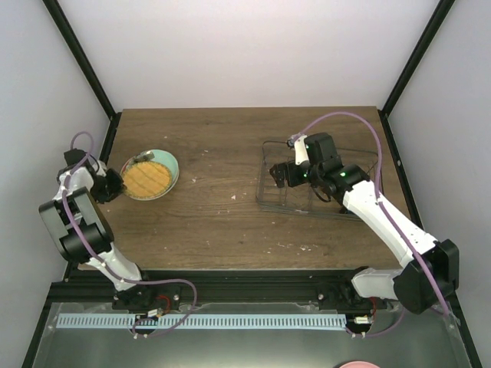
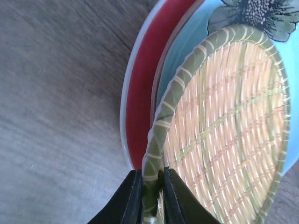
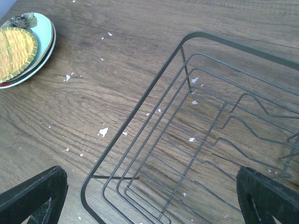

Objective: Load the mixed dishes into the dish rack

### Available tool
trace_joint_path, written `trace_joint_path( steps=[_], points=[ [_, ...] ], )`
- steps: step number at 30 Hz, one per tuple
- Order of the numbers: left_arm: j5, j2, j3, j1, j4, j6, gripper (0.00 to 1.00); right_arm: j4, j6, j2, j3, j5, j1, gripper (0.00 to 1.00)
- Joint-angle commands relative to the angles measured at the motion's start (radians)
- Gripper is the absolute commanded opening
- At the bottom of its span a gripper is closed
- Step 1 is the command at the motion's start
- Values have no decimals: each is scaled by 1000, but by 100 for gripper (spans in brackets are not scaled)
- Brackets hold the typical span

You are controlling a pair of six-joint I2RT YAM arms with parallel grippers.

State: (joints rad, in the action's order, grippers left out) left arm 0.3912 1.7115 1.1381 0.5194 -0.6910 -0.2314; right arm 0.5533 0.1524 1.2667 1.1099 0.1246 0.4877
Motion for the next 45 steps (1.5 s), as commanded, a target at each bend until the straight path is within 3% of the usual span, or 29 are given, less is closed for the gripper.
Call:
trace_joint_path(
  steps=[1,15,24,30,45],
  points=[
    [-40,-77,-32,8,-63,27,0,-20,13,10,6,54,8,100],
    [188,-258,-146,10,76,-59,0,-45,49,101,77,276,8,100],
    [400,-383,-251,10,237,-108,0,-152,184,185,58,622,7,100],
    [525,-473,-334,-1,356,-194,0,-257,266,208,34,703,9,100],
    [427,-727,-419,-383,350,-299,0,-404,331,361,83,765,12,100]
  ],
)
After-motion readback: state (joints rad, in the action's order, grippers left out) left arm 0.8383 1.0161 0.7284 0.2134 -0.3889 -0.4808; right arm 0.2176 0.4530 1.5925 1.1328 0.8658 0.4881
